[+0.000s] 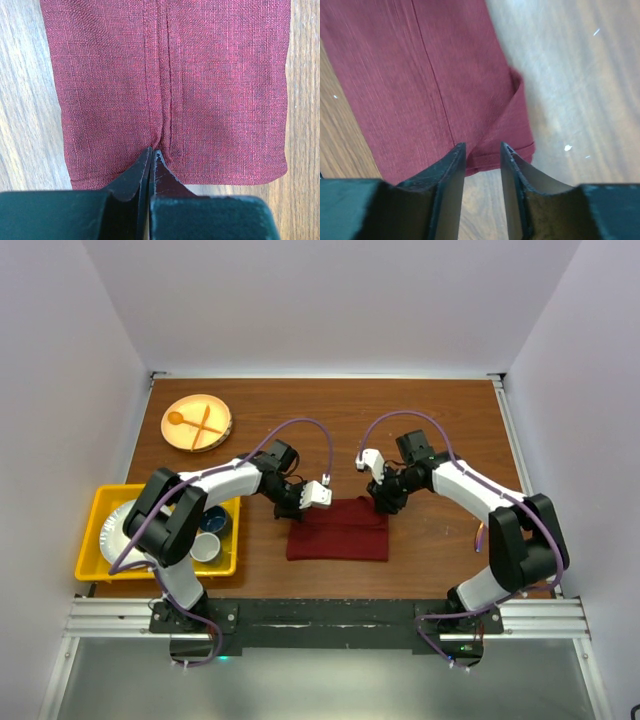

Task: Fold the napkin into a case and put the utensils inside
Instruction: Fold the lower triangle-folded napkin at the center of the board.

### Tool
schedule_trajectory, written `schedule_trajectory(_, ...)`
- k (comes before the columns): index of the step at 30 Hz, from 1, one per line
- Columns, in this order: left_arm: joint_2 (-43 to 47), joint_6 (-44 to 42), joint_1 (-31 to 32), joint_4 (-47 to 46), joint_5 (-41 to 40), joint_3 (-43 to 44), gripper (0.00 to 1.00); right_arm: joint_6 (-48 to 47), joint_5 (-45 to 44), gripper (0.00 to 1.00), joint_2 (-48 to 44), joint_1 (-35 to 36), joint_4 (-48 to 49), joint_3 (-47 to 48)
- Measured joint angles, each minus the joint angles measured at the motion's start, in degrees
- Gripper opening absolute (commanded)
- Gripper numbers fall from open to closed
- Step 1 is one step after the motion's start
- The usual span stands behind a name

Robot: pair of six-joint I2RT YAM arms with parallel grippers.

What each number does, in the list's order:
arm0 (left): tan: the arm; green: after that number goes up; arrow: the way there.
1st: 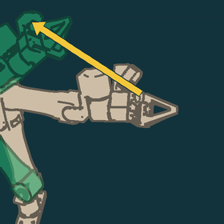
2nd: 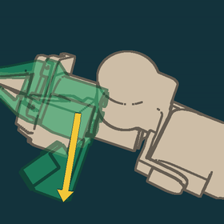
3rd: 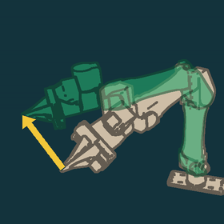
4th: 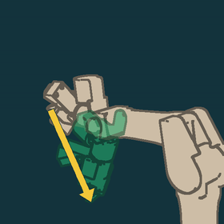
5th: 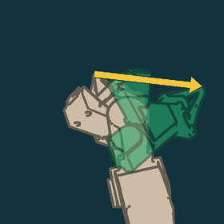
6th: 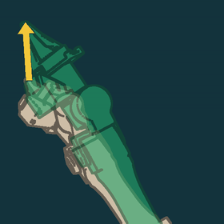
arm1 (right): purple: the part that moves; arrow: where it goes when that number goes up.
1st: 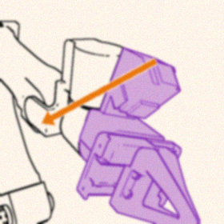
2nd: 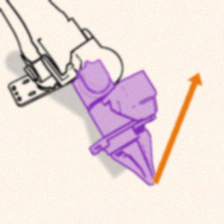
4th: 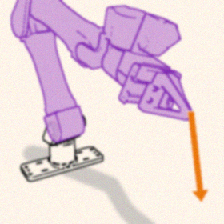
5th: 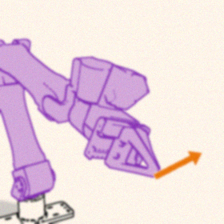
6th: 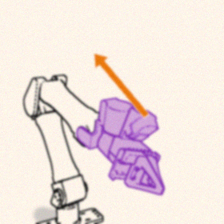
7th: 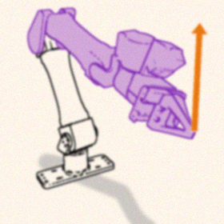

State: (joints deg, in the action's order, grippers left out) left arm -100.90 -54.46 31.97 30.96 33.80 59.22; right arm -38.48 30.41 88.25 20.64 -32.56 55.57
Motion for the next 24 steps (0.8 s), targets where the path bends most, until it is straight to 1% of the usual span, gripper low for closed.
schedule_trajectory(1,0.0,0.0,0.0,0.0,0.0,0.0,0.0,-0.1,-0.5,0.28,0.0,0.1,0.1,-0.7)
schedule_trajectory(3,0.0,0.3,0.0,-0.2,0.0,-0.1,0.0,-0.5,-1.2,0.24,0.0,0.2,0.1,-1.7)
schedule_trajectory(4,0.0,0.4,0.0,-0.2,0.0,-0.1,0.0,-0.7,-1.4,0.18,0.0,0.3,0.1,-1.9)
schedule_trajectory(5,0.0,0.5,0.0,-0.2,0.0,-0.1,0.0,-1.0,-1.4,0.16,-0.1,0.4,0.3,-2.2)
schedule_trajectory(8,0.1,1.0,0.0,-0.5,0.0,-0.3,0.0,-2.3,-1.7,0.11,-1.1,0.9,0.9,-3.3)
schedule_trajectory(11,0.1,1.5,0.0,-0.6,0.0,-0.3,0.0,-3.5,-2.4,0.11,-2.8,2.2,1.5,-5.1)
schedule_trajectory(15,0.1,2.5,0.0,-0.9,0.0,-0.3,0.0,-5.3,-3.0,0.09,-2.8,3.5,3.4,-8.0)
schedule_trajectory(17,0.1,3.0,0.0,-1.1,0.0,-0.4,0.06,-5.6,-4.0,0.09,-1.4,3.7,4.4,-9.0)
schedule_trajectory(18,0.1,3.2,0.0,-1.3,0.1,-0.4,0.1,-5.6,-4.2,0.09,-0.2,3.8,4.8,-9.0)
schedule_trajectory(19,0.2,3.5,0.0,-1.5,0.3,-0.6,0.21,-5.4,-4.2,0.09,0.7,3.8,5.1,-8.5)
schedule_trajectory(20,0.3,4.1,-0.3,-1.7,0.6,-0.8,0.25,-5.3,-4.3,0.09,1.2,3.8,5.4,-8.0)
schedule_trajectory(21,0.5,4.5,-0.7,-1.9,1.0,-1.1,0.33,-5.2,-4.4,0.09,1.8,3.8,5.3,-7.4)
schedule_trajectory(24,1.1,6.1,-3.7,-0.5,5.3,-1.9,0.39,-5.0,-4.4,0.09,3.5,4.0,5.6,-5.7)
